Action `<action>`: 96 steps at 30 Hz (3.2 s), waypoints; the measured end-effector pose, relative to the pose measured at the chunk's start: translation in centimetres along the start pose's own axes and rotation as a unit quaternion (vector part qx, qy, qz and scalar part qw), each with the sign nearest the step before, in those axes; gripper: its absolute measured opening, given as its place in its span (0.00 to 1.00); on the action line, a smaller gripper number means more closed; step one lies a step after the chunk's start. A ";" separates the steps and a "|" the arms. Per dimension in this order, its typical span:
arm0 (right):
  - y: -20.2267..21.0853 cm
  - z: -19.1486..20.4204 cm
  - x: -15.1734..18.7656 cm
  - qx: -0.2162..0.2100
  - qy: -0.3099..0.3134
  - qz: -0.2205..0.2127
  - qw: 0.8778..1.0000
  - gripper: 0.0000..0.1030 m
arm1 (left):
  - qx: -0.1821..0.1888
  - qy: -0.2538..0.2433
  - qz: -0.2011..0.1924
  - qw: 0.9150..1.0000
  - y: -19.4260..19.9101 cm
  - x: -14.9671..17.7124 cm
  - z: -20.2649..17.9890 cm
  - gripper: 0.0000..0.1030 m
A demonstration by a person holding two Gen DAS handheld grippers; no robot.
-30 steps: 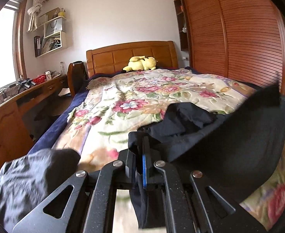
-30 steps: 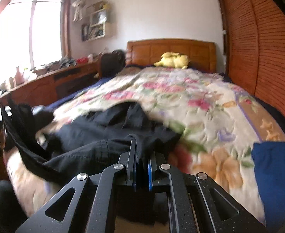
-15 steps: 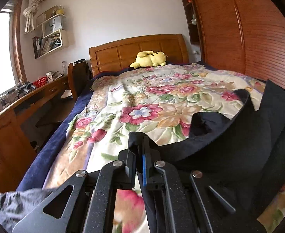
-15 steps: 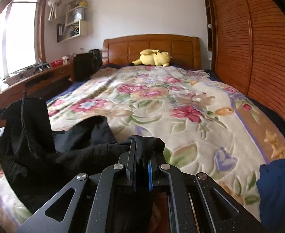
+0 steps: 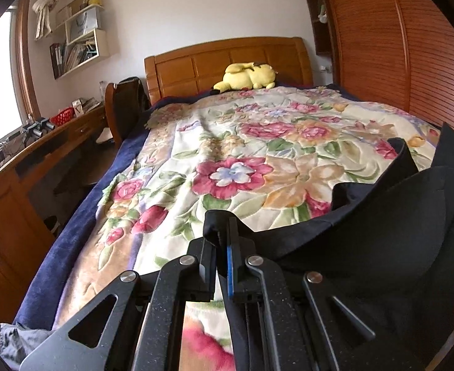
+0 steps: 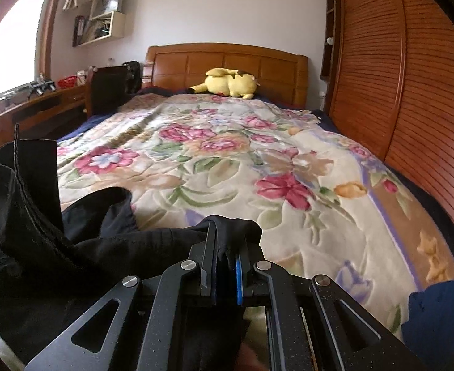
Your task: Fold large clothes
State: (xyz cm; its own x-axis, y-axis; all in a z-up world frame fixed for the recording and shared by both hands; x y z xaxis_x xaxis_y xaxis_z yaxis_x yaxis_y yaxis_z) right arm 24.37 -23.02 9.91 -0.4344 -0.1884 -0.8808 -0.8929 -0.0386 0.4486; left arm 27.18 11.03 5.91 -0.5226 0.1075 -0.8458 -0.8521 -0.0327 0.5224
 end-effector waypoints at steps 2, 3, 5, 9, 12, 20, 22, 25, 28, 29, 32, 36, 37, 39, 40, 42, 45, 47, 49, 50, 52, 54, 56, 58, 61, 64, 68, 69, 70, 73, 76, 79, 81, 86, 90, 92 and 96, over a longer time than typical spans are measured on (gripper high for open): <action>-0.6 0.5 -0.2 0.008 0.004 0.004 1.000 0.08 | 0.001 0.002 0.005 1.000 -0.6 0.2 -0.1 0.05; -0.9 0.8 -0.2 0.014 0.005 0.006 1.000 0.08 | 0.002 0.002 0.010 1.000 -0.8 0.3 -0.1 0.05; -0.7 1.1 -0.2 0.015 0.001 0.007 1.000 0.10 | 0.013 0.009 0.025 1.000 -1.0 0.9 0.1 0.10; 0.0 1.1 -0.1 0.006 -0.020 0.002 1.000 0.32 | 0.025 0.001 0.020 0.999 -0.2 1.7 0.2 0.39; 1.0 0.8 -0.1 0.005 -0.022 -0.012 1.000 0.67 | 0.032 0.008 0.023 0.999 1.0 2.4 0.6 0.44; 4.8 0.6 2.5 -0.018 -0.005 -0.011 1.000 0.73 | 0.051 -0.013 0.020 0.998 5.7 6.0 0.6 0.72; 5.9 0.7 4.1 -0.029 0.003 -0.002 1.000 0.73 | 0.054 -0.012 0.023 0.998 6.7 7.1 0.6 0.73; 7.7 0.6 6.3 -0.038 0.012 -0.001 0.999 0.73 | 0.065 -0.011 0.029 0.997 8.1 8.6 0.4 0.74; 9.3 0.2 8.5 -0.053 0.006 0.007 0.999 0.73 | 0.073 -0.011 0.038 0.997 9.3 10.5 0.2 0.74; 9.7 0.1 9.2 -0.055 0.007 0.012 0.998 0.73 | 0.074 -0.013 0.042 0.996 9.6 11.2 0.1 0.74; 10.2 -0.3 11.2 -0.061 0.010 0.032 0.998 0.73 | 0.075 -0.015 0.057 0.995 9.9 13.1 -0.1 0.74; 9.4 -0.6 13.1 -0.033 0.025 0.059 0.997 0.73 | 0.064 -0.019 0.080 0.995 9.2 15.1 -0.1 0.74; 9.2 -0.7 13.2 -0.033 0.023 0.063 0.997 0.73 | 0.064 -0.016 0.084 0.994 8.9 15.4 -0.1 0.75; 8.7 -0.8 13.5 -0.036 0.013 0.073 0.997 0.74 | 0.064 -0.005 0.089 0.994 8.5 15.8 0.1 0.76; 8.5 -0.9 13.6 -0.036 0.011 0.075 0.997 0.76 | 0.065 -0.003 0.091 0.994 8.3 15.9 0.1 0.76; 8.1 -0.7 13.8 -0.032 0.012 0.076 0.997 0.79 | 0.064 -0.004 0.095 0.993 7.9 16.1 0.0 0.76; 7.2 -0.9 14.2 -0.037 0.003 0.085 0.996 0.82 | 0.061 -0.007 0.107 0.992 7.1 16.5 -0.2 0.76; 7.0 -0.8 14.5 -0.041 -0.003 0.088 0.995 0.85 | 0.057 -0.010 0.111 0.992 6.8 16.5 -0.4 0.78; 6.8 -0.9 14.6 -0.045 -0.010 0.094 0.995 0.86 | 0.055 -0.013 0.113 0.992 6.6 16.5 -0.5 0.78; 6.6 -0.8 14.8 -0.048 -0.013 0.098 0.994 0.87 | 0.055 -0.014 0.114 0.992 6.5 16.5 -0.6 0.78; 5.9 -0.6 15.1 -0.054 -0.017 0.105 0.993 0.87 | 0.055 -0.013 0.117 0.991 6.2 16.6 -0.6 0.79; 5.7 -0.7 15.2 -0.057 -0.022 0.106 0.993 0.87 | 0.056 -0.011 0.120 0.991 6.0 16.8 -0.6 0.79; 5.6 -0.8 15.3 -0.059 -0.026 0.104 0.992 0.87 | 0.057 -0.008 0.120 0.991 5.9 17.0 -0.6 0.79; 5.6 -0.9 15.3 -0.059 -0.029 0.102 0.993 0.88 | 0.057 -0.007 0.120 0.991 5.8 17.1 -0.6 0.80; 5.9 -1.2 15.5 -0.051 -0.036 0.100 0.993 0.93 | 0.059 -0.004 0.121 0.991 5.6 17.6 -0.7 0.80; 6.1 -1.5 15.7 -0.050 -0.045 0.099 0.993 0.95 | 0.064 0.002 0.123 0.990 5.4 17.9 -0.7 0.80; 5.3 -1.5 16.2 -0.079 -0.059 0.123 0.987 0.95 | 0.063 0.001 0.121 0.991 5.2 18.1 -0.9 0.81; 5.2 -1.5 16.3 -0.091 -0.064 0.128 0.986 0.95 | 0.063 0.001 0.122 0.991 5.2 18.2 -1.0 0.81; 5.1 -1.5 16.3 -0.100 -0.066 0.130 0.984 0.95 | 0.064 0.003 0.121 0.991 5.2 18.2 -0.9 0.81; 5.1 -0.9 16.3 -0.129 -0.063 0.138 0.980 0.88 | 0.070 0.011 0.120 0.990 5.2 18.3 -0.8 0.81; 5.3 -0.2 16.1 -0.155 -0.052 0.136 0.977 0.69 | 0.070 0.011 0.119 0.990 5.2 18.3 -0.7 0.81; 5.4 0.1 16.1 -0.165 -0.049 0.139 0.975 0.63 | 0.067 0.009 0.116 0.991 5.3 18.2 -0.7 0.81; 5.5 0.0 16.3 -0.167 -0.055 0.141 0.974 0.60 | 0.068 0.010 0.116 0.991 5.3 18.2 -0.6 0.81; 5.6 0.7 16.1 -0.152 -0.038 0.137 0.978 0.48 | 0.059 0.001 0.110 0.992 5.5 18.0 -1.0 0.81; 6.3 1.2 15.7 -0.150 -0.025 0.119 0.981 0.27 | 0.077 -0.010 0.098 0.992 6.3 17.7 -1.5 0.56; 6.8 1.2 15.5 -0.148 -0.020 0.107 0.983 0.23 | 0.096 -0.016 0.099 0.990 6.5 17.6 -2.1 0.41; 8.3 1.1 14.6 -0.134 -0.017 0.066 0.989 0.18 | 0.104 -0.016 0.100 0.989 6.8 17.1 -2.7 0.17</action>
State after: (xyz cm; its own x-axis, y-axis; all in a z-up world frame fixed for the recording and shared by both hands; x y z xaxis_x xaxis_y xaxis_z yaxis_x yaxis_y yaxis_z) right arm 10.54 -25.05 0.62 -0.5525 -0.1772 -0.8145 -0.7664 -0.2762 0.5800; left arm 12.35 9.92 -5.29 -0.6756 0.1519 -0.7214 -0.7058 0.1493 0.6925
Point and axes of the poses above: each gripper's, at about its wrist camera, not at the fingertips, and y roughly against the way its jaws point, z to its left, x to its underside, the point moved 4 cm from there along -y, roughly the way its jaws point, and after that the axes turned 3 degrees about y, right-handed, at the moved point
